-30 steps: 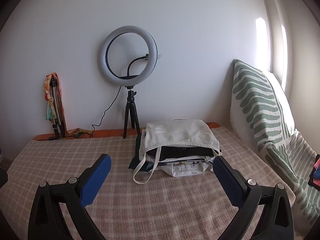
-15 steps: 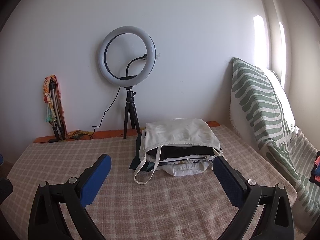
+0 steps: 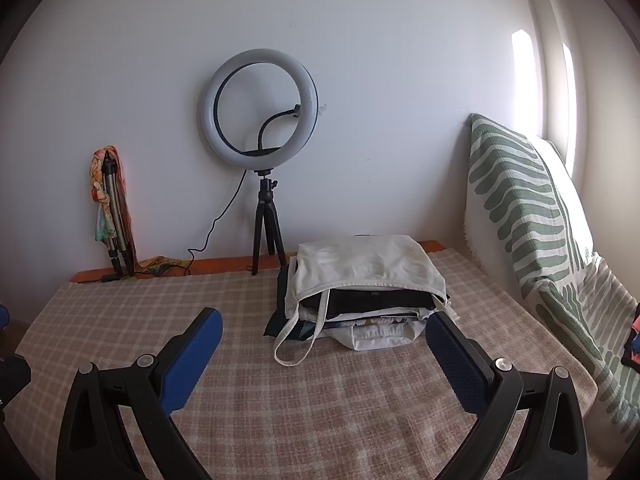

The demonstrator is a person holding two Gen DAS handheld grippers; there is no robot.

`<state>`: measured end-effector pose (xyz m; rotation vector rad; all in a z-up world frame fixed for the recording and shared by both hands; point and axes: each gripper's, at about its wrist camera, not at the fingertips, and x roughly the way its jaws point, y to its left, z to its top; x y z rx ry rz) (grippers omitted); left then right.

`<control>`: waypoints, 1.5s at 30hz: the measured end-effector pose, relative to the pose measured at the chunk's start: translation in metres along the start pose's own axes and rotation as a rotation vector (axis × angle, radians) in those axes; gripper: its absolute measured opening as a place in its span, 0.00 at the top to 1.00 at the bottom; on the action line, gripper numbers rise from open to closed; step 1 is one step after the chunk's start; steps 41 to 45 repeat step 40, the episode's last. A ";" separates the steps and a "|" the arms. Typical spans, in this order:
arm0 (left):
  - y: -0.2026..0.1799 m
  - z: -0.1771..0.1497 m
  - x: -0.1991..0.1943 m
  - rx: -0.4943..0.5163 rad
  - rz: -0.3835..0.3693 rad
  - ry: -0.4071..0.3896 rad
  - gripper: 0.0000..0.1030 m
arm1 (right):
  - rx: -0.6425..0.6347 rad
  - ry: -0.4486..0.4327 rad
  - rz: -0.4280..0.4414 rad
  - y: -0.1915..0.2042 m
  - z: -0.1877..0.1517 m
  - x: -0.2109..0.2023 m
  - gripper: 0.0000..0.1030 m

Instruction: Fold small clothes

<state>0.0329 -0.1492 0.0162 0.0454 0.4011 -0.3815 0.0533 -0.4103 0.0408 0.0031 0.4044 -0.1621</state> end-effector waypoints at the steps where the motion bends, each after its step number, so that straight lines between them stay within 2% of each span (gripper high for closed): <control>1: 0.000 0.000 0.000 -0.002 0.001 0.001 0.01 | 0.000 0.001 0.000 0.000 0.000 0.000 0.00; 45: 0.006 -0.004 0.007 -0.038 0.009 0.054 0.01 | 0.008 0.014 0.012 0.005 -0.006 0.000 0.00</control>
